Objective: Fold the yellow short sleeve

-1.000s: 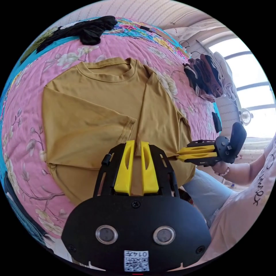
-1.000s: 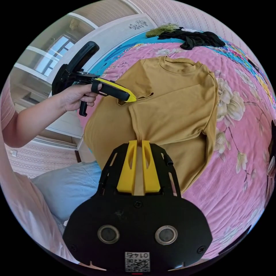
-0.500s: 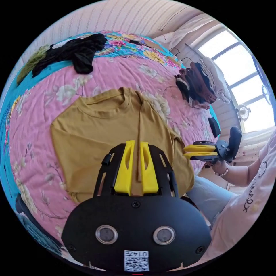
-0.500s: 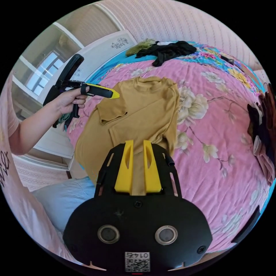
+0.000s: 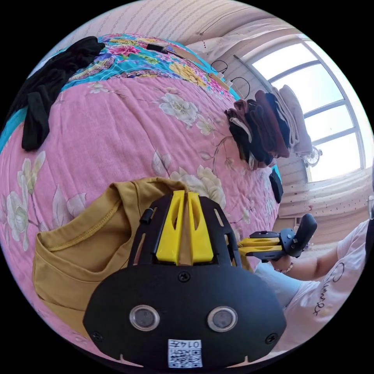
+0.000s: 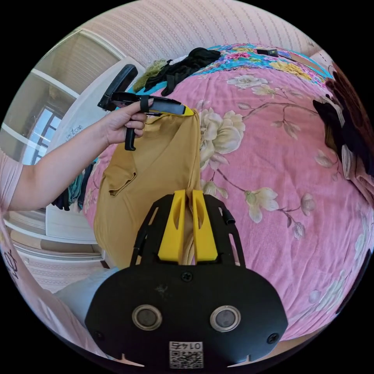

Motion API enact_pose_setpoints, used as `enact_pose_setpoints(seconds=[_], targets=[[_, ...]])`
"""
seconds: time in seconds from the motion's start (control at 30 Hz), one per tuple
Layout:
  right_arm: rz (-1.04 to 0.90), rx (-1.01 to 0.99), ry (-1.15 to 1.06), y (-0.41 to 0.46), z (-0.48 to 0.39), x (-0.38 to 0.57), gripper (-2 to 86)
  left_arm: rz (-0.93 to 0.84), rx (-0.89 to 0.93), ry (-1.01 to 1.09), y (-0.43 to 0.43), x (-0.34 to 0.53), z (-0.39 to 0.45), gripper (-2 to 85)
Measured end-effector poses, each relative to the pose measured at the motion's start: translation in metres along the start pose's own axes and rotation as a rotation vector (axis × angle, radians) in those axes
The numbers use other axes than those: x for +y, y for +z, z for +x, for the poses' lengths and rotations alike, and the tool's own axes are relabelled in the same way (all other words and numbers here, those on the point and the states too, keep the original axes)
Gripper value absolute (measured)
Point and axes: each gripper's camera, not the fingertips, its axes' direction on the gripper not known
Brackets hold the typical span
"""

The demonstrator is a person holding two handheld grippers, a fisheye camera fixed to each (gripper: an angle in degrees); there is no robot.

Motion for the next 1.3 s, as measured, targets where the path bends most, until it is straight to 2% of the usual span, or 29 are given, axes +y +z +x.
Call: enact_pose_setpoints(seconds=[0.2,0.33,0.43,0.53,0.7,0.83,0.93,1.0,1.13,1.3], targets=[[-0.002,-0.001,0.092,0.004,0.034,-0.002,2.1,-0.063,0.024,-0.022,0.015,-0.022,-0.005,4.8],[-0.002,-0.036,0.116,0.003,0.045,-0.003,2.3,-0.059,0.041,0.027,-0.016,-0.015,0.006,8.4],[-0.021,-0.058,0.118,-0.003,0.052,-0.002,2.5,-0.017,-0.025,0.068,-0.066,0.01,0.016,9.1],[-0.04,-0.036,0.093,-0.012,0.056,-0.006,3.1,0.1,-0.155,0.031,-0.122,0.055,0.017,8.2],[0.087,-0.048,-0.041,-0.019,0.061,-0.078,6.4,0.223,-0.394,-0.222,-0.19,0.155,-0.023,5.3],[0.157,-0.042,-0.092,0.0,0.062,-0.134,8.0,0.264,-0.376,-0.365,-0.211,0.197,-0.059,6.7],[0.064,-0.025,-0.125,0.03,0.063,-0.162,7.9,0.307,-0.341,-0.449,-0.223,0.218,-0.079,7.6],[-0.027,0.068,-0.132,0.049,0.065,-0.166,6.1,0.328,-0.32,-0.49,-0.229,0.23,-0.09,7.7],[-0.013,0.082,-0.129,0.042,0.07,-0.162,4.6,0.341,-0.284,-0.487,-0.234,0.239,-0.095,7.9],[-0.014,-0.015,-0.068,0.035,0.09,-0.167,1.9,0.281,-0.313,-0.456,-0.235,0.241,-0.099,8.9]])
